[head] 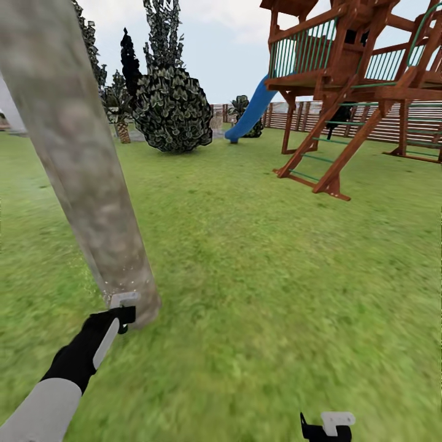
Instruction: In the garden, pick up the pesticide atomizer on the floor and spray pesticide onto both trees until each tree trunk is fully covered.
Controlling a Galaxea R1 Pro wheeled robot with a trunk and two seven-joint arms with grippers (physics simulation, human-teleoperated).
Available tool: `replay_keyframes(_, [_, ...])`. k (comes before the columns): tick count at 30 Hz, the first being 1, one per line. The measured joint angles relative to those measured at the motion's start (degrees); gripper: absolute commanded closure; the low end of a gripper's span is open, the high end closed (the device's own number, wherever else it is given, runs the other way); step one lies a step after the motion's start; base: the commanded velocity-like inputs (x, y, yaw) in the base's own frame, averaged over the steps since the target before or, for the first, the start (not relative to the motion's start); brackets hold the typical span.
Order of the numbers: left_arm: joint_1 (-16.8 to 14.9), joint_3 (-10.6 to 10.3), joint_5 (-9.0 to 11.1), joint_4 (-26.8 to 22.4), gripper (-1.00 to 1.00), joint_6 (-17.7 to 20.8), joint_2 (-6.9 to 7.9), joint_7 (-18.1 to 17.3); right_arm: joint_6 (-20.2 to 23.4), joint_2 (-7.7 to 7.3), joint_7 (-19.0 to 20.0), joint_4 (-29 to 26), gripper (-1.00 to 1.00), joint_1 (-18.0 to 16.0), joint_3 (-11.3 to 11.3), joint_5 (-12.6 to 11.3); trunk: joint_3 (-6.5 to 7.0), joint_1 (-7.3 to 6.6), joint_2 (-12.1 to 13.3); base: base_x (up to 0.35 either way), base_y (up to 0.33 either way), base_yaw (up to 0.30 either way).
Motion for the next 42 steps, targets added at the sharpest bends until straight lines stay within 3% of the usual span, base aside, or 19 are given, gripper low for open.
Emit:
replay_keyframes(5, [-1.75, 0.23, 0.13, -0.24, 1.00, 0.26, 0.57, 0.00, 0.00, 0.08, 0.00, 0.00, -1.00, -0.02, 0.00, 0.01, 0.00, 0.00, 0.00, -0.014, 0.000, 0.165])
replay_keyframes(8, [-2.39, 0.39, -0.03, -2.01, 1.00, 2.38, 2.20, 0.01, 0.00, 0.09, -0.03, 0.00, -1.00, 0.00, 0.00, -0.02, 0.00, 0.00, 0.00, 0.000, 0.000, 0.274])
replay_keyframes(12, [-2.60, -0.02, 0.15, -2.67, 1.00, 2.73, 1.72, 0.00, 0.00, 0.09, 0.00, 0.00, -1.00, 0.00, 0.00, -0.03, 0.00, 0.00, 0.00, -0.231, 0.000, 0.277])
replay_keyframes(15, [-2.90, -0.35, 0.12, -4.10, 1.00, 3.09, 0.34, 0.00, 0.00, 0.09, 0.00, 0.00, -1.00, 0.00, 0.00, -0.01, 0.00, 0.00, 0.00, -0.229, 0.000, 0.234])
replay_keyframes(18, [-2.92, -0.48, 0.18, -8.00, 1.00, 6.54, 0.09, 0.00, 0.00, 0.09, 0.00, 0.00, -1.00, 0.00, 0.00, 0.00, 0.00, 0.00, 0.00, -0.041, 0.000, 0.050])
replay_keyframes(22, [-7.19, -0.52, 0.01, -8.35, 1.00, 9.97, -0.05, -0.08, 0.00, -0.01, 0.00, 0.00, -1.00, 0.00, -0.01, 0.01, 0.01, 0.00, 0.00, -0.002, 0.000, 0.003])
replay_keyframes(25, [-7.26, -0.38, -0.69, -8.17, 1.00, 11.01, 3.19, -0.16, 0.00, -0.08, 0.00, 0.00, -1.00, -0.02, 0.00, -0.07, 0.00, 0.00, 0.00, 0.000, 0.000, 0.000])
replay_keyframes(27, [-7.03, -0.50, 0.23, -8.18, 1.00, 11.02, 5.51, -1.52, 0.00, -0.02, 0.00, 0.00, -1.00, 0.00, 0.00, -0.07, 0.00, 0.00, 0.00, 0.000, 0.000, 0.000])
replay_keyframes(29, [-7.03, -0.74, 0.58, -8.20, 1.00, 10.93, 5.55, -7.17, 0.00, 0.00, 0.00, 0.00, -1.00, 0.00, 0.00, -0.08, 0.00, 0.00, 0.00, 0.000, 0.000, 0.000])
replay_keyframes(31, [-7.31, -0.60, 0.01, -8.13, 1.00, 10.94, 5.40, -8.71, 0.00, -0.02, 0.00, 0.00, -1.00, 0.00, 0.00, -0.05, 0.00, 0.00, 0.00, 0.000, 0.000, 0.000])
replay_keyframes(36, [-7.06, -0.63, -0.42, -8.32, 1.00, 10.88, 5.81, -8.98, 0.00, 0.00, 0.00, 0.00, -1.00, 0.00, 0.00, -0.07, 0.00, 0.00, 0.00, 0.061, -0.052, 0.000])
replay_keyframes(39, [-6.98, -0.47, -3.95, -8.18, 1.00, 10.86, 5.52, -8.89, 0.00, 0.00, 0.00, 0.00, -1.00, 0.00, 0.00, -0.08, 0.00, 0.00, 0.00, 0.203, -0.188, 0.000])
replay_keyframes(42, [-6.98, -0.30, -4.47, -8.15, 1.00, 10.92, 5.40, -8.88, 0.00, 0.00, 0.00, 0.00, -1.00, 0.00, 0.00, -0.07, 0.00, 0.00, 0.00, 0.207, -0.201, 0.000])
